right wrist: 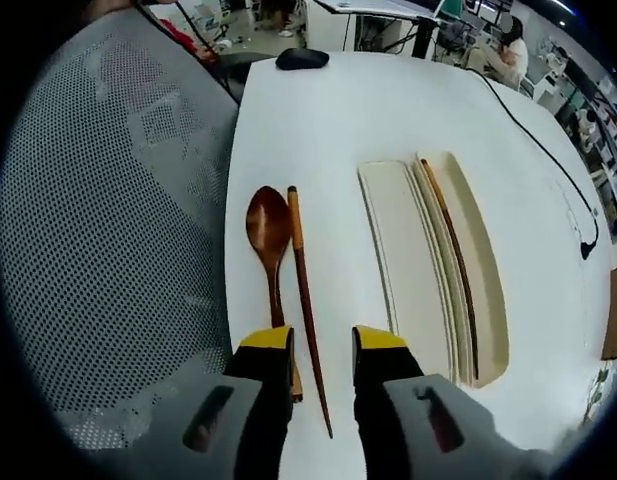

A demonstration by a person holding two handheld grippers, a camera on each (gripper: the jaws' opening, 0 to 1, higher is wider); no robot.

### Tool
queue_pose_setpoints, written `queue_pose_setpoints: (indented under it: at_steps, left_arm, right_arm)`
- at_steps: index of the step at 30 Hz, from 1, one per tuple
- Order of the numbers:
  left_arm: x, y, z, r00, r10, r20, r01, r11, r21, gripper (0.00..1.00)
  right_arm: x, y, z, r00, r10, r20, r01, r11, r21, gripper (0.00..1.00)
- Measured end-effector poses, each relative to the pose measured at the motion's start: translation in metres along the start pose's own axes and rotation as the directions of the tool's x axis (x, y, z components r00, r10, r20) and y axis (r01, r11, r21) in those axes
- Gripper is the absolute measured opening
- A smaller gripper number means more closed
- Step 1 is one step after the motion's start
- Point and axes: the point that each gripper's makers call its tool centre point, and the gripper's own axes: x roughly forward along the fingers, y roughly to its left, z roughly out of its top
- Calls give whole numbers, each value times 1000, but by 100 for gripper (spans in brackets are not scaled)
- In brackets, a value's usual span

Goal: Arrange the utensils inside the cutlery case until each visible utensil rests in its matching compartment.

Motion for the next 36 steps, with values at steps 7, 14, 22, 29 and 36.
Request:
queue_pose_setpoints:
  at_steps: [7, 14, 22, 29, 36]
  left_arm:
    - [0, 3, -1, 1000, 13, -4, -13, 1000, 7, 71]
    - [0, 4, 2, 1000, 21, 8, -21, 1000, 8, 71]
    - [1, 2, -1, 1000, 16, -4, -16, 1000, 11, 71]
    - [0, 3, -1, 1000, 18, -5, -18, 1000, 11, 71]
    - [0, 3, -1, 1000, 20, -6, -20, 1000, 10, 71]
  right_arm:
    - [11, 0, 2, 1000, 16, -16, -16, 999, -30, 18]
    - [16, 0, 4, 999, 26, -33, -27, 999, -32, 16]
    - [24, 1, 1, 998, 22, -64, -25, 998, -55, 14]
    - [31, 6, 4, 997, 26, -76, -31, 997, -71, 13]
    - [33, 4, 3, 996, 19, -89, -25, 997, -68, 11]
